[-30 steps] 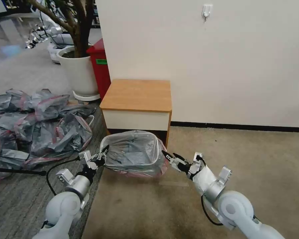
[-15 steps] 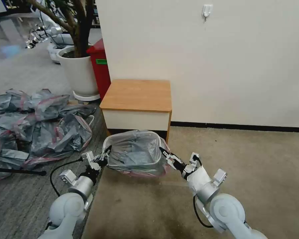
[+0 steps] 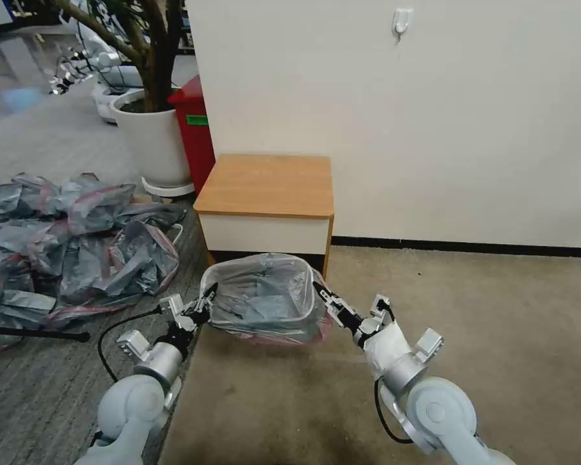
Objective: Pick up the garbage bag from the table and place it over the trash can.
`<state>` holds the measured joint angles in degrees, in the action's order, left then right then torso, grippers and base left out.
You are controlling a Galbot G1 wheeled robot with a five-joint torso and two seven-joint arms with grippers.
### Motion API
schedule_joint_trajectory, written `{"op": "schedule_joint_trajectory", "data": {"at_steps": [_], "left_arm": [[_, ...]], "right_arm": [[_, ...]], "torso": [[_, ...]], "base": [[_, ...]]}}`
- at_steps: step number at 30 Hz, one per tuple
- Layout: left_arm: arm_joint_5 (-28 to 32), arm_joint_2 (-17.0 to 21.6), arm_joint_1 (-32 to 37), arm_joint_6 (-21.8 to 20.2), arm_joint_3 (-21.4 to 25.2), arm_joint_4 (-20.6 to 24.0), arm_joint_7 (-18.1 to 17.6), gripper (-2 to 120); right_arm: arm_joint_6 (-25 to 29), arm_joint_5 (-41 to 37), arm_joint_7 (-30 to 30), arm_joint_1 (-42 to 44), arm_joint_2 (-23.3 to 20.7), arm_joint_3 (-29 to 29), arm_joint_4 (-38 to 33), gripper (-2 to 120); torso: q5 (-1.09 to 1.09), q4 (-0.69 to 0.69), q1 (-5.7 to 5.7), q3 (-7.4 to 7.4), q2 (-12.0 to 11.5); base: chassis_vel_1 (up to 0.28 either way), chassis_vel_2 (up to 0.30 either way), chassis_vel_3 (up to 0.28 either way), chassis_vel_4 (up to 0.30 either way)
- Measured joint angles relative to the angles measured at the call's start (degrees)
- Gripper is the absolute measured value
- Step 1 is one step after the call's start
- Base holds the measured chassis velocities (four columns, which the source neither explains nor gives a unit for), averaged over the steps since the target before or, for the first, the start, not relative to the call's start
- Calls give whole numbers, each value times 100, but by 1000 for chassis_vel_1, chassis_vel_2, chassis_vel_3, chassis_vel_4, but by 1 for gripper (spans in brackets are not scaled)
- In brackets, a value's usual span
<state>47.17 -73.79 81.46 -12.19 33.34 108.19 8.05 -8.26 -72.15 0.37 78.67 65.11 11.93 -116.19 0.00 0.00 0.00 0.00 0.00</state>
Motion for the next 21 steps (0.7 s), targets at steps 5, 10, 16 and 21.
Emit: {"op": "schedule_joint_trajectory", "data": {"at_steps": [5, 10, 16, 21], "left_arm": [[-88, -25, 41, 42, 10, 8, -1, 6], [-105, -37, 60, 81, 11, 14, 0, 6], [-110, -66, 53, 81, 10, 20, 0, 6], [-115, -90, 57, 82, 6, 48, -1, 6]], "right_arm": [[2, -1, 0, 4, 26, 1, -7, 37], [25, -17, -1, 25, 40, 23, -21, 32], [38, -1, -10, 60, 70, 20, -21, 30], [81, 101, -19, 91, 71, 8, -18, 30]], "torso": [[0, 0, 0, 0, 0], [0, 0, 0, 0, 0], [0, 0, 0, 0, 0], [0, 0, 0, 0, 0]], "base": [[0, 0, 0, 0], [0, 0, 0, 0], [0, 0, 0, 0], [0, 0, 0, 0]]}}
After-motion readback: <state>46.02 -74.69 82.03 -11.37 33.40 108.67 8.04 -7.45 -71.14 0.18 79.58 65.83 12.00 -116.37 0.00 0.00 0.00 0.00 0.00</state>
